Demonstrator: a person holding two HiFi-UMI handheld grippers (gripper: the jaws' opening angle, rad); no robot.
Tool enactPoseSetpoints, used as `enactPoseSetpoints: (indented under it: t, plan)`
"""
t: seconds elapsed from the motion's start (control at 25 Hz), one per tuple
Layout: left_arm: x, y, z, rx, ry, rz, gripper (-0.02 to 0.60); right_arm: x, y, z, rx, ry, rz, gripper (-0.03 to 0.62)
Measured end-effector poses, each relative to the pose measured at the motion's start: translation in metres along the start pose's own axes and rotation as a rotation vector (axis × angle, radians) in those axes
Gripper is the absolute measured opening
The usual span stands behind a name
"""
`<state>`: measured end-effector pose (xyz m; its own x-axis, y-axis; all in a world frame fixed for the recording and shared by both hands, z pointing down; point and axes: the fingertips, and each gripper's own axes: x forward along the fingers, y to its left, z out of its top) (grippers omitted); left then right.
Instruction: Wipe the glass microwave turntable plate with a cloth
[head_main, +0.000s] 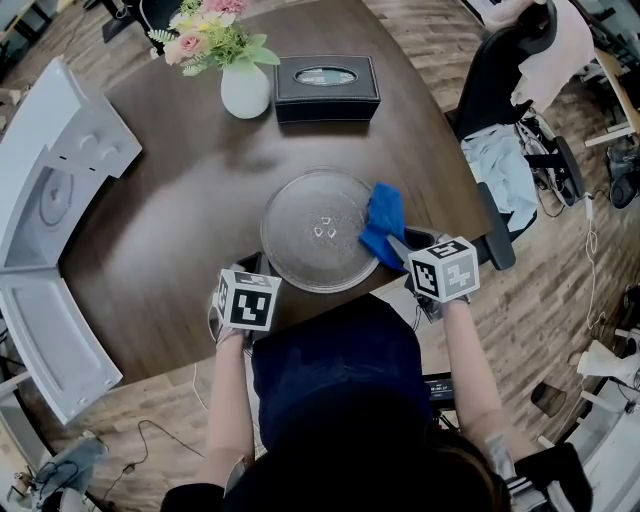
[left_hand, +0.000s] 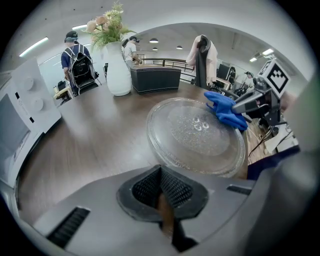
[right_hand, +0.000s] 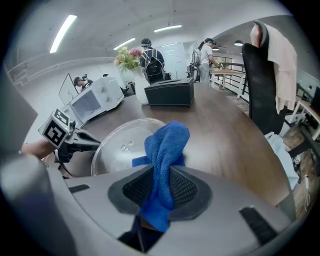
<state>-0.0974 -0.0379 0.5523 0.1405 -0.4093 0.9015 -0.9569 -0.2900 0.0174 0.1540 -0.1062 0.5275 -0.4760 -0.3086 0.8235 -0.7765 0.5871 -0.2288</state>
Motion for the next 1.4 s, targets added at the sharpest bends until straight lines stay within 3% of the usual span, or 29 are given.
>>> enactPoseSetpoints:
  t: [0.2,0.32,0.4,0.52,0.76,0.92,1.12,1.4]
  plan:
    - [0.000,0.000,0.001,0.003,-0.005,-0.005,0.002,-0.007,-0.028,0.003,0.043,-0.015,-0.060,0.075]
    - [0.001,0.000,0.002,-0.054,-0.017,-0.027,0.002,-0.016,-0.043,0.006,0.085,-0.042,-0.096,0.075]
    - [-0.002,0.004,0.001,-0.110,-0.022,-0.032,0.002,-0.025,-0.047,0.013,0.132,-0.086,-0.088,0.075]
    - [-0.018,0.019,0.005,-0.132,-0.049,0.007,0.002,-0.043,-0.047,0.030,0.203,-0.181,-0.056,0.075]
    - [-0.068,0.055,0.049,-0.212,-0.265,0.068,0.002,-0.086,-0.036,0.085,0.241,-0.421,-0.015,0.075]
    - [-0.108,0.058,0.086,-0.220,-0.438,0.074,0.002,-0.110,-0.024,0.113,0.133,-0.517,-0.081,0.074]
    - [-0.143,0.038,0.121,-0.146,-0.621,0.030,0.002,-0.121,-0.011,0.125,-0.017,-0.532,-0.158,0.074]
    - [-0.161,0.019,0.136,-0.080,-0.739,0.051,0.002,-0.121,-0.008,0.115,-0.004,-0.540,-0.156,0.071]
